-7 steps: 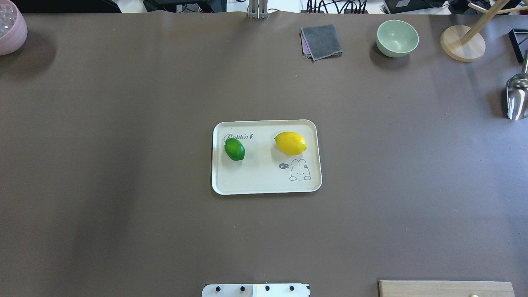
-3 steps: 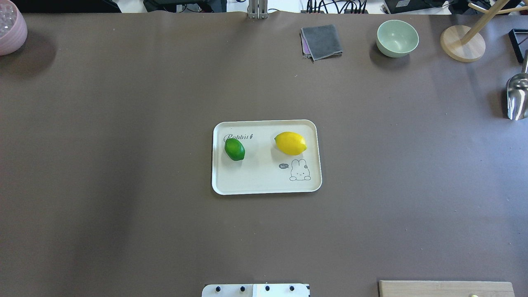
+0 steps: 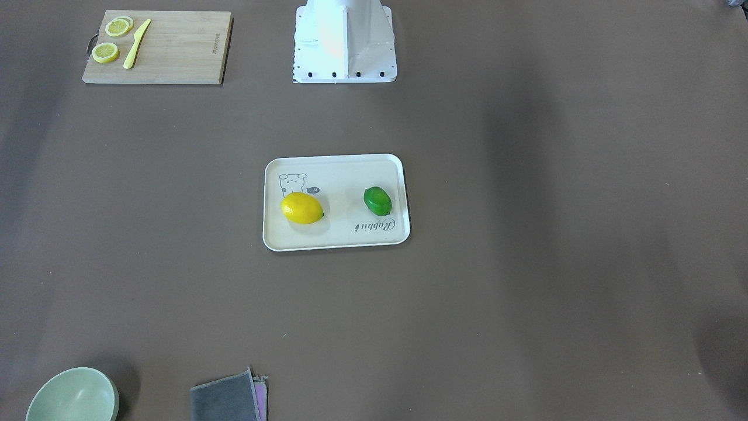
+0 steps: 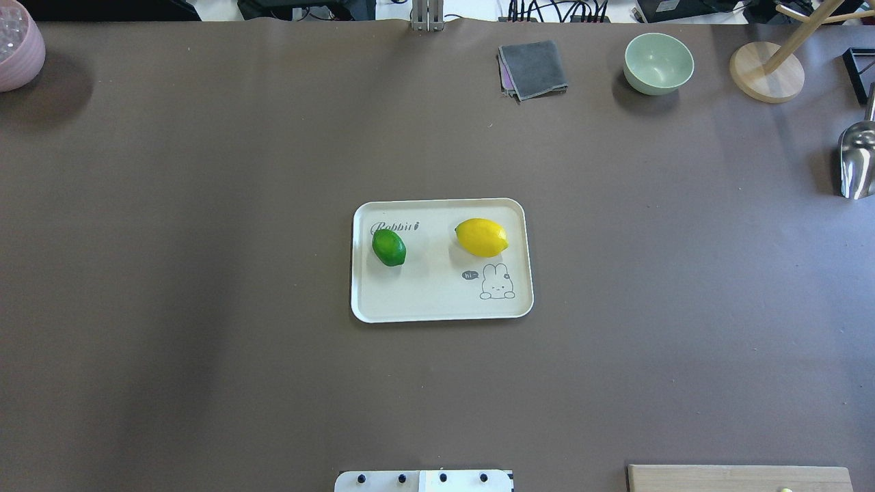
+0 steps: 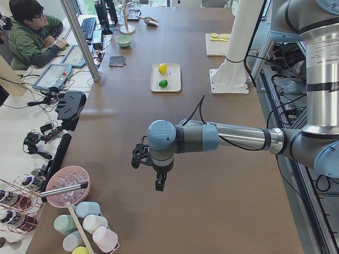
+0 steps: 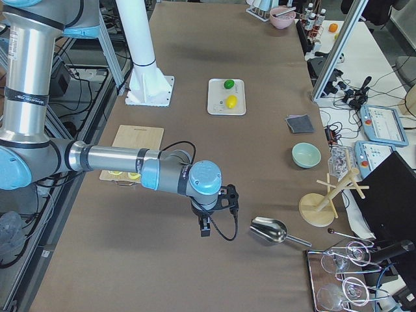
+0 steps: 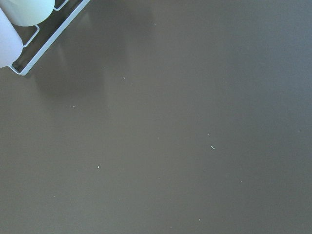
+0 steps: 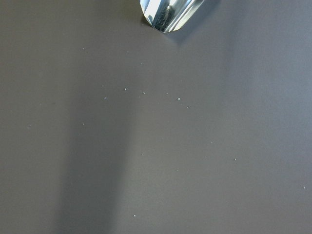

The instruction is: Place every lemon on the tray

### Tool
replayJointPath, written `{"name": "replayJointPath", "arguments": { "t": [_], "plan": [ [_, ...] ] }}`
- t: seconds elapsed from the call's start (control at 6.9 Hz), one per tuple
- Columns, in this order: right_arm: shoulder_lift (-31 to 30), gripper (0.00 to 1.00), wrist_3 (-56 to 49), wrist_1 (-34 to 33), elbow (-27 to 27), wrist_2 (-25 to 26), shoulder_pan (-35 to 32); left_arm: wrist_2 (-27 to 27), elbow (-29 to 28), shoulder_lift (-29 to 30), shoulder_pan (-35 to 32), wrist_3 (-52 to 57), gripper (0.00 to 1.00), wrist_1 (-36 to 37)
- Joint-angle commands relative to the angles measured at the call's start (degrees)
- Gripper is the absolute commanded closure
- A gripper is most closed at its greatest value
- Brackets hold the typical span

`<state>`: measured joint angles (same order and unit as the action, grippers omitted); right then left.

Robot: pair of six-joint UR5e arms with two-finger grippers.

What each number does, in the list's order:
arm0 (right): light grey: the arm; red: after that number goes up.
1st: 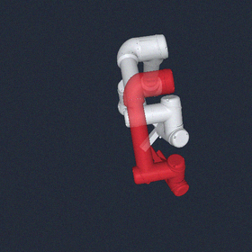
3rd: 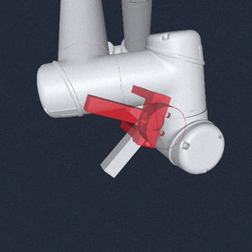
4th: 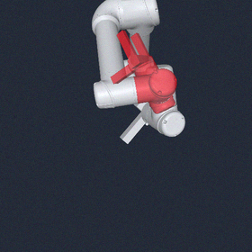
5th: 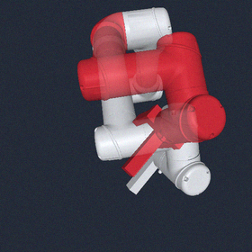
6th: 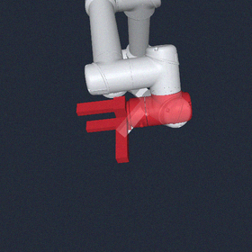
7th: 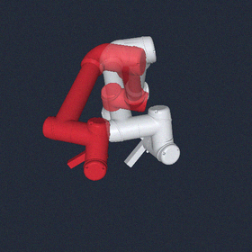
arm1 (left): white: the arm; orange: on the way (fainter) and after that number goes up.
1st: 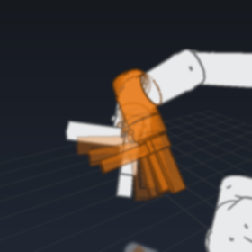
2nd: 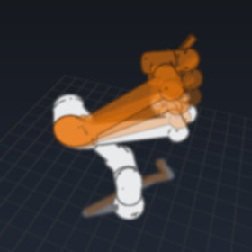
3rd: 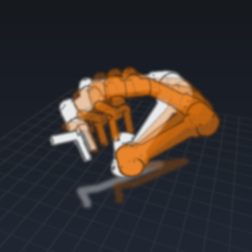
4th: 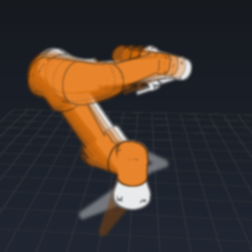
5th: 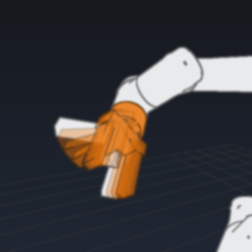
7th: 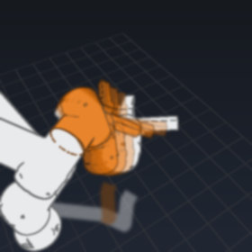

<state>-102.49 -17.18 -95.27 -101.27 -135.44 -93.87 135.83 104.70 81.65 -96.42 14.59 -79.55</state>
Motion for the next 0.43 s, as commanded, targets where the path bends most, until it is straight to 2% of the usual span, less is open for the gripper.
{"name": "replayJointPath", "arguments": {
  "t": [0.0, 0.29],
  "plan": [
    [-0.9, 0.00, -0.2, 0.1, -0.5, -0.3, 0.0, 0.1, 0.2, 0.0, 0.0, 0.0, 0.01, -0.1],
    [-1.0, 0.00, -0.2, 0.0, -0.4, -0.8, 0.1, 0.1, 0.2, 0.0, 0.0, 0.1, 0.01, -0.1]
  ]
}}
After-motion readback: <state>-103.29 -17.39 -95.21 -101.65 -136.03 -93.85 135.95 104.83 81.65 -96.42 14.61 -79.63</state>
